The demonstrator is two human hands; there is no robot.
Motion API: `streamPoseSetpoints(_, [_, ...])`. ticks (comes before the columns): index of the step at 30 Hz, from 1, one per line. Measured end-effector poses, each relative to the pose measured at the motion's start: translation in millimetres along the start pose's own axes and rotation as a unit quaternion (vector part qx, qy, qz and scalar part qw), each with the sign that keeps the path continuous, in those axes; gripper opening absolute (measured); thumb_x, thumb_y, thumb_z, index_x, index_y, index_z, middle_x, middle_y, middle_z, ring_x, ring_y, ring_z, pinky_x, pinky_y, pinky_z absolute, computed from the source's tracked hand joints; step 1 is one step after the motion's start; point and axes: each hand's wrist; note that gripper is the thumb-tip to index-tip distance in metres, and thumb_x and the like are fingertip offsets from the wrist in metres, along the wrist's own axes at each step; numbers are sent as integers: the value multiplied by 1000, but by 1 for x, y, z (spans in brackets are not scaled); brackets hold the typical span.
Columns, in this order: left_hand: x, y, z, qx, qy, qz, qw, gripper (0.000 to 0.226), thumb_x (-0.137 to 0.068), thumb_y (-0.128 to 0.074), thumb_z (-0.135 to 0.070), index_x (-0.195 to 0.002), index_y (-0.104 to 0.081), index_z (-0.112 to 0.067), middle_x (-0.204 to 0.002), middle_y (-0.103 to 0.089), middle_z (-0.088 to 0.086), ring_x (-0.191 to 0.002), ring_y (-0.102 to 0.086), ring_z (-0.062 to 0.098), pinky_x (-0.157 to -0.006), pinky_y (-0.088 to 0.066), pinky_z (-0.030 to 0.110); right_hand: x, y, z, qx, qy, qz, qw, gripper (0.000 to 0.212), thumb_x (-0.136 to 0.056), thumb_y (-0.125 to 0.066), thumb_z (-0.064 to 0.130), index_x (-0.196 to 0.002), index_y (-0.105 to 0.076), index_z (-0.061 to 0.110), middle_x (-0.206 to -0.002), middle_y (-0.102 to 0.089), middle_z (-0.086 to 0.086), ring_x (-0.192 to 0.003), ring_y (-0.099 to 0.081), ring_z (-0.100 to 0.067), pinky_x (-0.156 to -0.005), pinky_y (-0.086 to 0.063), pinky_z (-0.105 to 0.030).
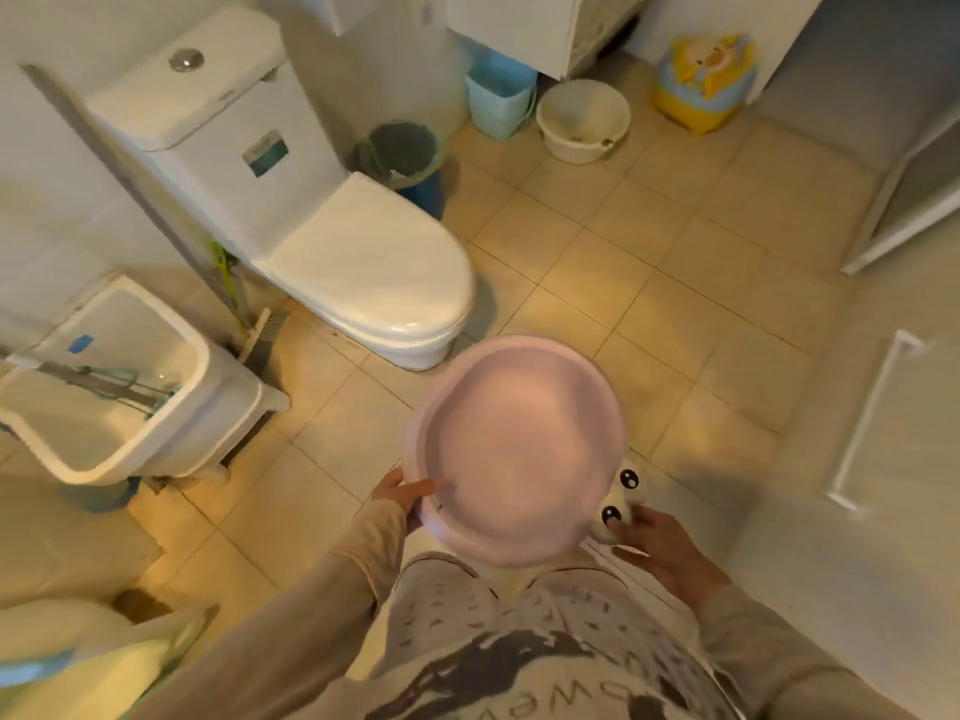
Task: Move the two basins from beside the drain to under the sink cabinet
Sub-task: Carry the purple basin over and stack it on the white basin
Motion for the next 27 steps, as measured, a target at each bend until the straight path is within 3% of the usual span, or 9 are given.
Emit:
streamPoseSetpoints(4, [-12, -74, -12, -7, -1, -11, 1000, 44, -77, -61, 11, -119, -55, -1, -101, -61, 18, -67, -56, 27, -53, -57, 38, -20, 55, 38, -11, 5, -16, 1000, 18, -84, -65, 5, -102, -63, 5, -100, -65, -11, -95, -62, -24, -75, -52, -30])
streamPoseSetpoints(7, [-23, -131, -23, 0, -13, -10, 1000, 53, -77, -60, 13, -128, -51, 3, -102, -58, 18, -71, -55, 29, -72, -53, 43, -31, 96, 68, -11, 24, -17, 1000, 12, -84, -64, 6, -95, -67, 12, -97, -69, -7, -88, -65, -15, -69, -51, -26])
streamPoseSetpoints(8, [-26, -150, -27, 2, -15, -6, 1000, 54, -76, -60, 13, -128, -51, 3, -100, -59, 18, -71, -55, 30, -69, -54, 42, -35, 109, 79, -14, 32, -24, 999, 11, -84, -64, 6, -92, -67, 13, -96, -69, -6, -85, -65, -14, -69, -51, -26])
streamPoseSetpoints(11, [-28, -202, -45, -8, -24, 2, 1000, 47, -77, -60, 11, -120, -56, -5, -78, -59, 13, -61, -51, 27, -38, -53, 26, -47, 146, 110, -17, 40, -41, 998, 16, -83, -65, 5, -99, -67, 8, -98, -67, -10, -88, -63, -19, -70, -52, -27])
streamPoseSetpoints(13, [-30, -233, -60, -14, -25, 17, 999, 42, -77, -60, 10, -113, -57, -12, -75, -57, 10, -61, -51, 26, -34, -51, 23, -56, 166, 128, -32, 40, -47, 998, 25, -83, -65, 3, -108, -64, 2, -101, -66, -12, -95, -60, -22, -72, -52, -28])
streamPoseSetpoints(17, [-45, -291, -92, -46, -29, 49, 997, 34, -78, -58, 12, -104, -53, -9, -76, -57, 10, -63, -52, 27, -34, -51, 24, -75, 197, 160, -57, 42, -67, 995, 31, -83, -66, 4, -113, -61, -3, -103, -63, -14, -98, -58, -26, -72, -52, -29])
streamPoseSetpoints(22, [-80, -357, -137, -107, -18, 81, 991, 34, -80, -59, 7, -108, -54, -11, -77, -57, 11, -58, -58, 24, -45, -55, 27, -110, 225, 203, -100, 30, -98, 990, 37, -80, -70, 3, -115, -60, 0, -106, -64, -13, -97, -60, -24, -70, -52, -29])
streamPoseSetpoints(27, [-115, -425, -191, -144, -30, 102, 984, 37, -80, -60, 5, -115, -56, -7, -102, -57, 16, -89, -54, 34, -74, -53, 45, -140, 247, 258, -130, 15, -118, 984, 41, -79, -69, 3, -118, -58, 0, -110, -65, -14, -101, -60, -28, -78, -51, -34])
Point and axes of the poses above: each hand's wrist, its own x-axis away from the middle knuckle, its own y-axis out of the back of the hand, z = x × y
